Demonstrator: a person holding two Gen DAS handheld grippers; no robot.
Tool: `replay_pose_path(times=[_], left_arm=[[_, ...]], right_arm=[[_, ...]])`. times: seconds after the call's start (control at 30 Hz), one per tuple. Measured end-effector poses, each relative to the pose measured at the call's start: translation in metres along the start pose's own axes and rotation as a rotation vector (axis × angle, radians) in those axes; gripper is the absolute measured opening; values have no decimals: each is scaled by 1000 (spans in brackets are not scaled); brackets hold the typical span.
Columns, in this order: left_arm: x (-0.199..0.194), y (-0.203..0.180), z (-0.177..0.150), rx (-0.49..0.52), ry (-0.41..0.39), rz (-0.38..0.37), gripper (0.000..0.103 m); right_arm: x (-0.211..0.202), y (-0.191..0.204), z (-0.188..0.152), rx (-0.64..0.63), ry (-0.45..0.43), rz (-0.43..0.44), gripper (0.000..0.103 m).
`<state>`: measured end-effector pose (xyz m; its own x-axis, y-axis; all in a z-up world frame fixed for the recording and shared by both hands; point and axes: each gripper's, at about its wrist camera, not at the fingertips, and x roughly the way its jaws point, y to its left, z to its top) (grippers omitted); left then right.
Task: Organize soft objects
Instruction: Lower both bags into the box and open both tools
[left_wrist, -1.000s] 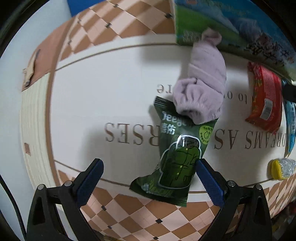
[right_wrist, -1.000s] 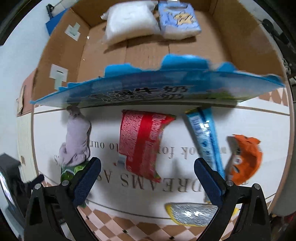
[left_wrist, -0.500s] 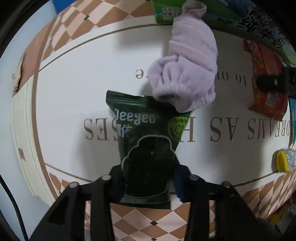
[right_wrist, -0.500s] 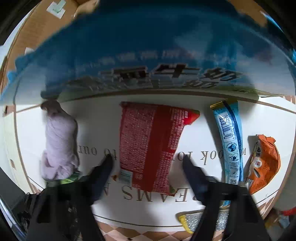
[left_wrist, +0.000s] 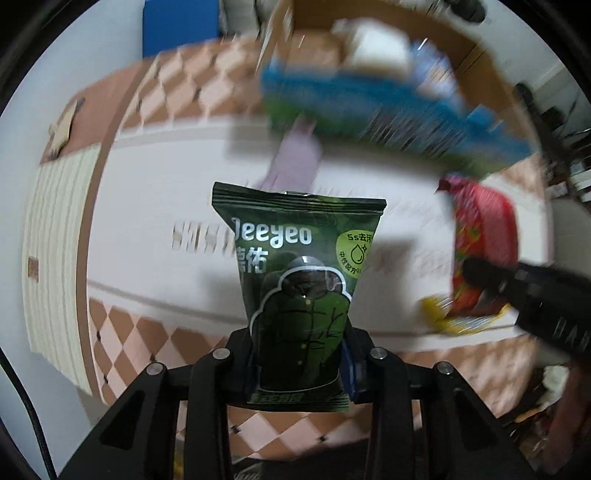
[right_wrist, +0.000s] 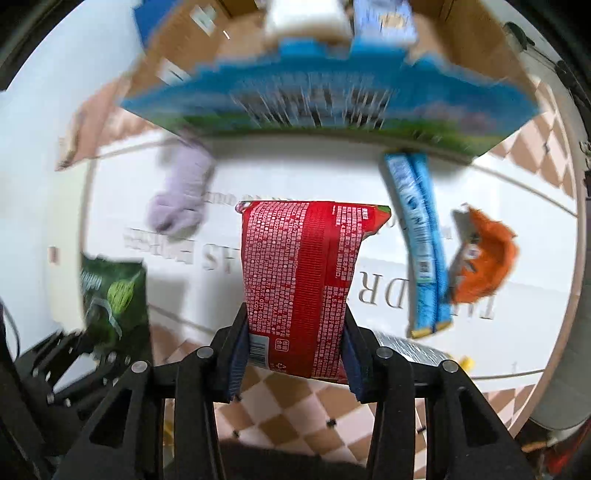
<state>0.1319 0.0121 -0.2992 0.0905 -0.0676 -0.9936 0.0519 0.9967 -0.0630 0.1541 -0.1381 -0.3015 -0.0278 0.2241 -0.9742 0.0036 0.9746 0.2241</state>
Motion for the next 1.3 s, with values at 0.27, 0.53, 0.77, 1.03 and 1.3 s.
replay_pose_path(times=[0.27,0.53,0.77,1.03,1.3], left_arm=[[-79,-18,141,62,-131,-88,32],[-34,-12,287,22,5,-69,32],[19,-18,344,32,114,10,32],[52,-15,364,47,166,41,33],[47,-4,363,6,179,-2,63]], right_arm=[[-123,-15,66,12,-194,100,46],[-118,-22,182,55,-192,119,46],[-41,-19,232,81,-87,74,46],[9,-18,249,106,-4,67,46],[22,-19,260,103,30,-26,97]])
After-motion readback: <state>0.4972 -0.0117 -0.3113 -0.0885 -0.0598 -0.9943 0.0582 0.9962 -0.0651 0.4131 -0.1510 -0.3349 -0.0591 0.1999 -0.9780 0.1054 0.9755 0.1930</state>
